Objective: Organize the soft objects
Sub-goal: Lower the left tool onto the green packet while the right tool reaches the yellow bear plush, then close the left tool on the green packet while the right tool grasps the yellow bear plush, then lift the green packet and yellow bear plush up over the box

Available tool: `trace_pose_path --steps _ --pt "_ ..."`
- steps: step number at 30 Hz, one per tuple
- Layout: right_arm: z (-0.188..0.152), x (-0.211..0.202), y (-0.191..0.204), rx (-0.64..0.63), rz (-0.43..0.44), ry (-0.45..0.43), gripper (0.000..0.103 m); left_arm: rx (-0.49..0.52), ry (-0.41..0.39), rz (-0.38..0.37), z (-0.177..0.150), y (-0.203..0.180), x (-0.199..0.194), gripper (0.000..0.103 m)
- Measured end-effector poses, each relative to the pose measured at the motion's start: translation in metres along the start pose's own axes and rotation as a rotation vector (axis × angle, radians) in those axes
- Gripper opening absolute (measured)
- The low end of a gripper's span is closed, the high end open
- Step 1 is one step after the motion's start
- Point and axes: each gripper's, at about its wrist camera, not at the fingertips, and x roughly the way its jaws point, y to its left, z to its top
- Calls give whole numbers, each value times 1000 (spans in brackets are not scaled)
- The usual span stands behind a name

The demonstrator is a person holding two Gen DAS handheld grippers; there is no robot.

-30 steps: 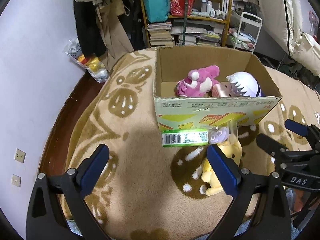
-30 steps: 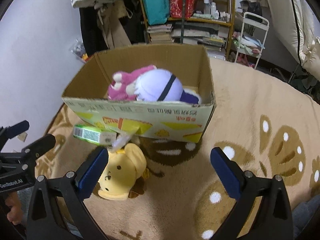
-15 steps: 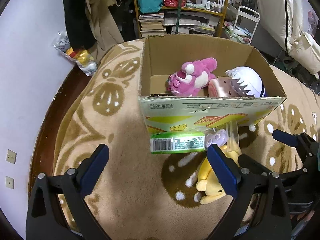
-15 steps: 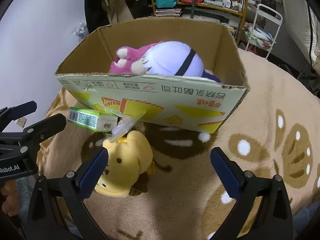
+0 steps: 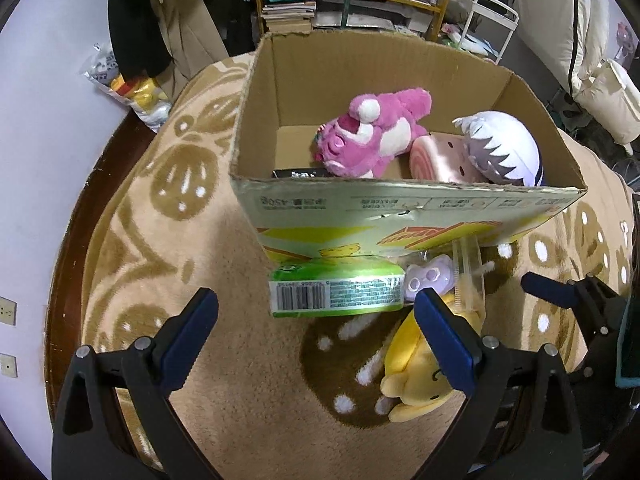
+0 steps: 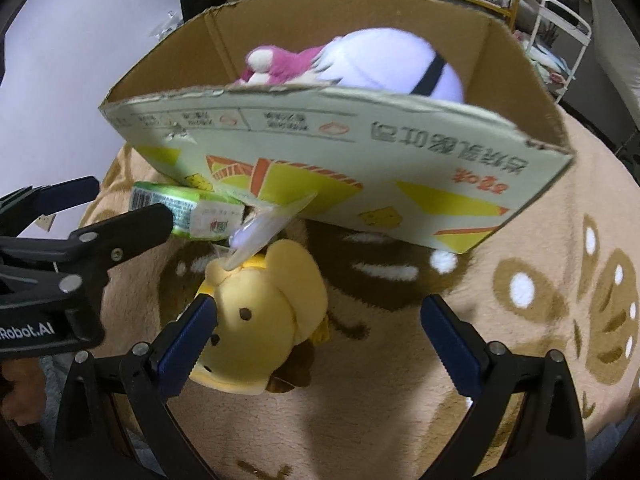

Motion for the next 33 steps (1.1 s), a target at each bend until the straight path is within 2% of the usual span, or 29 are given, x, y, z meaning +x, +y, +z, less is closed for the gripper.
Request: trace_pose_path --steps 8,10,13,14,15,21,33 --pt "1 14 6 6 37 43 103 -10 42 -9 1 0 21 96" --pt "0 17 7 5 57 48 98 -21 52 -18 1 0 27 92" --pt "1 21 7 28 127 65 78 -26 56 -49 0 1 31 79" --pt "2 24 8 40 157 73 68 -28 49 -57 0 0 31 74" --pt "3 25 8 51 178 80 61 -32 46 -54 -1 -1 30 73" --pt "4 16 13 11 143 71 54 -24 21 -18 -5 -4 20 73" --pt "5 -2 0 -5 9 32 53 -35 -63 47 -23 -6 -18 73"
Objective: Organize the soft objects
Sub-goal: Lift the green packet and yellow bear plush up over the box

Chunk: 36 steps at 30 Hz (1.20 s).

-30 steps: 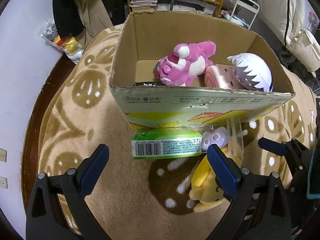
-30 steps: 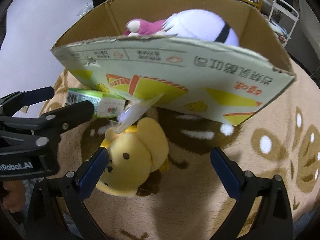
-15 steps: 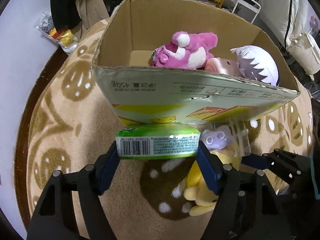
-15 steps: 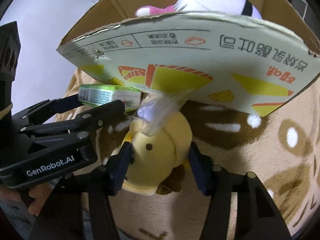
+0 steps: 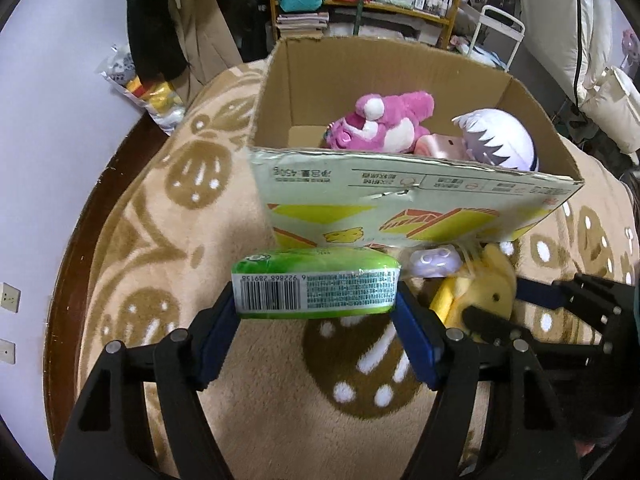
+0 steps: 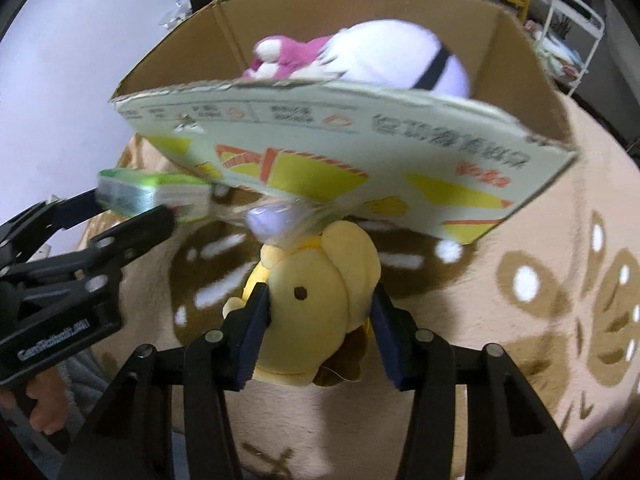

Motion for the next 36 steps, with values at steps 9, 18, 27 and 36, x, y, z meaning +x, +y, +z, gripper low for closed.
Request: trace_pose_path --steps 9,18,27,36 --pt "-8 -38 -13 -7 -114 -110 53 -2 -115 37 -12 3 -38 73" --pt "-13 -92 -16 -5 -166 -272 53 -10 -214 77 -23 1 -66 73" --pt "-19 -129 -9 -24 -178 -443 53 -21 -319 113 -32 0 -92 73" --pt "-16 -159 -6 -28 -162 -584 53 -40 -475 110 -22 4 -126 73"
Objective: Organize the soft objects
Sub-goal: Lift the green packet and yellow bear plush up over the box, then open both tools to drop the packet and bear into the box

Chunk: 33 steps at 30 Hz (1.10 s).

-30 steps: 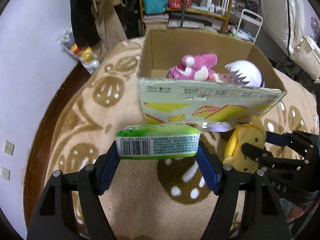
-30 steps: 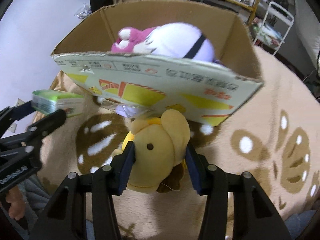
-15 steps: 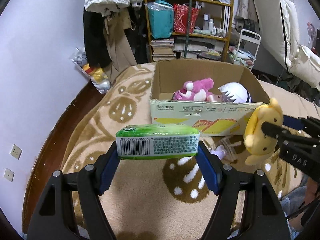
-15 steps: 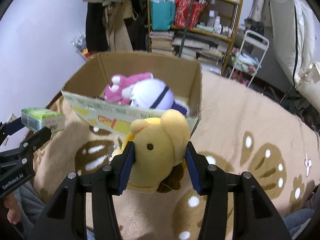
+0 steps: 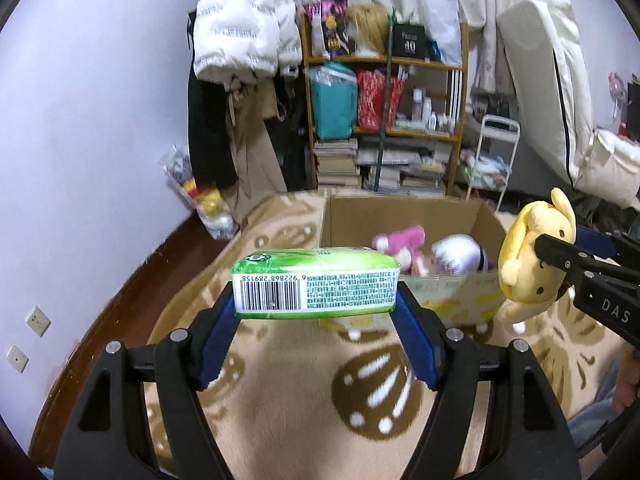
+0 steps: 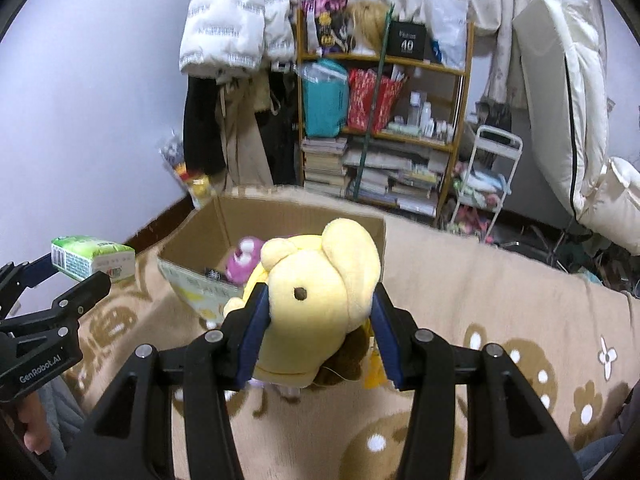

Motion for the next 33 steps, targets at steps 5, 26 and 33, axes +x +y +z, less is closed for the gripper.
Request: trace_pose_path --steps 5,26,33 --pt "15 -5 -6 15 -7 -70 53 24 -75 11 17 -2 -2 73" --pt "53 27 -32 169 68 -168 54 152 -145 7 69 -24 48 73" --pt "49 57 -29 129 51 -121 54 182 -84 -38 60 -42 76 74"
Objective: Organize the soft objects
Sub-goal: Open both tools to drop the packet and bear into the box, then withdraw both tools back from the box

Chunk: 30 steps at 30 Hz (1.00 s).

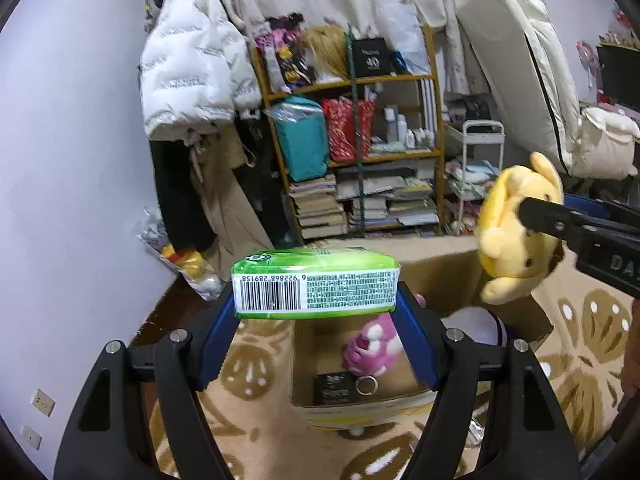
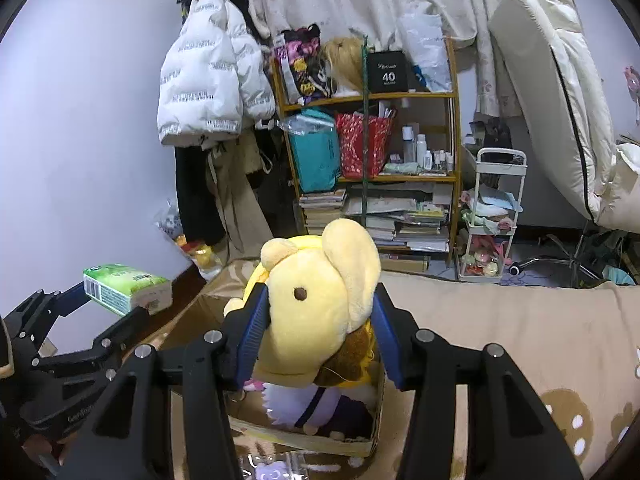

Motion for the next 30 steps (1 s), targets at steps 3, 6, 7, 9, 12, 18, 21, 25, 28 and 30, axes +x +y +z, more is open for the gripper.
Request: trace_pose_path --steps 3,6,7,9,12,18,21,25,28,30 --pt "-3 12 3 -25 -3 20 54 17 29 -19 -6 -7 11 74" --pt "-8 19 2 -15 -28 31 54 12 58 -50 -10 -9 18 74" --pt "-10 20 1 -12 -33 34 55 8 69 -56 -12 -9 21 74" --pt "-12 23 -1 -11 -26 43 55 2 84 -64 -15 -10 25 74" --pt "-15 28 -5 7 -9 60 55 -5 112 -73 -20 -12 33 74" --pt "-18 31 -8 71 95 86 58 27 133 -47 -27 -18 38 74" --pt "-19 31 -9 81 104 88 58 23 131 -48 -28 -17 35 80" --pt "-19 29 -12 93 105 91 58 16 125 -45 -28 -17 33 87" --pt "-20 29 -15 103 104 101 58 16 137 -36 -30 -16 33 88" --pt "-20 28 -15 100 100 105 59 13 146 -26 -31 -15 33 88"
